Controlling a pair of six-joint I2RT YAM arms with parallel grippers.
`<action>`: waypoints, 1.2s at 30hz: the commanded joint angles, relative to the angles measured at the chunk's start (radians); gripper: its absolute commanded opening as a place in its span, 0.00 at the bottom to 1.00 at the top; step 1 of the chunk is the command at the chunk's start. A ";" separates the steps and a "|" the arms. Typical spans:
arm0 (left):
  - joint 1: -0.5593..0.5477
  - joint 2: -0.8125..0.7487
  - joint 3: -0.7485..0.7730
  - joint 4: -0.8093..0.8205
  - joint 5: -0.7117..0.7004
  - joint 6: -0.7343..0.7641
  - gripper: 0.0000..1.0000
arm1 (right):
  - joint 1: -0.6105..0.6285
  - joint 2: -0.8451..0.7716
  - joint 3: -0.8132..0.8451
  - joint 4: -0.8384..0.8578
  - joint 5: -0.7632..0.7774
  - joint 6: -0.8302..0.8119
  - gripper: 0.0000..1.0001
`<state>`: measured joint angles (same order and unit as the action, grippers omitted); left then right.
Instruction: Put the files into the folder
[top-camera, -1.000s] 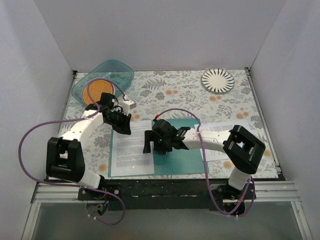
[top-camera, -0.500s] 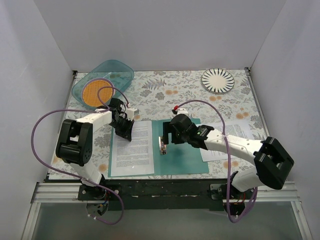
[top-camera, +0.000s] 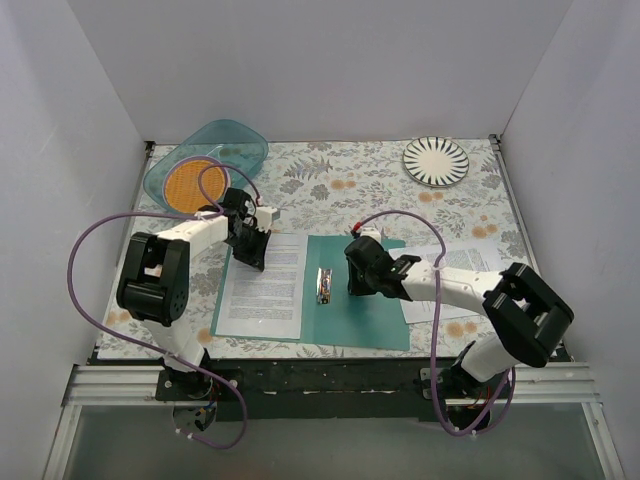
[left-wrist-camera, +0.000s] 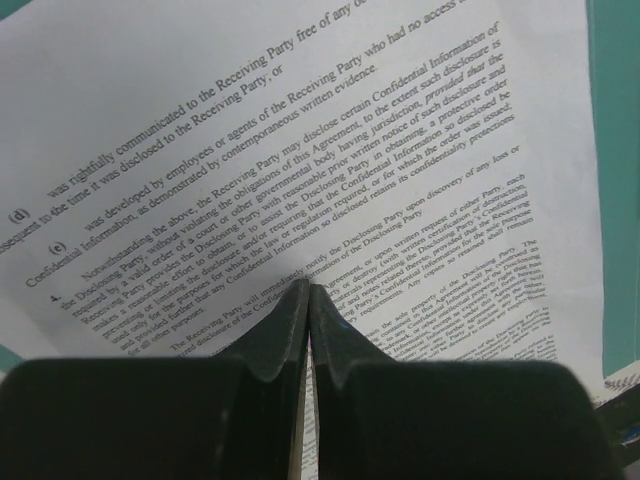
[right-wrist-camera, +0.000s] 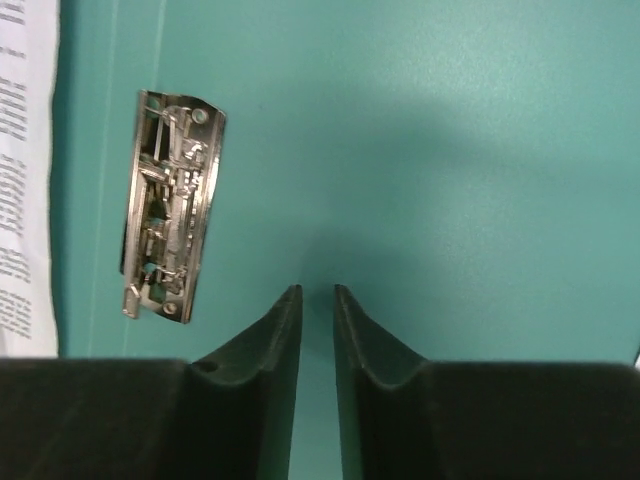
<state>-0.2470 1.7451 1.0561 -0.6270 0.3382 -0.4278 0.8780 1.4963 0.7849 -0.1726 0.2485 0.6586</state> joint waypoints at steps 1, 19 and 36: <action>-0.011 -0.080 0.024 -0.054 0.000 0.003 0.00 | -0.002 0.031 -0.039 0.080 -0.009 0.047 0.19; -0.311 -0.157 0.068 -0.145 0.139 -0.195 0.24 | -0.007 0.185 -0.024 0.067 -0.003 0.230 0.01; -0.420 -0.095 -0.015 0.004 -0.001 -0.289 0.10 | -0.010 0.130 -0.165 0.131 -0.005 0.306 0.01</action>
<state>-0.6533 1.6127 1.0054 -0.6716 0.3897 -0.6991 0.8696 1.6001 0.6960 0.1402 0.2161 0.9623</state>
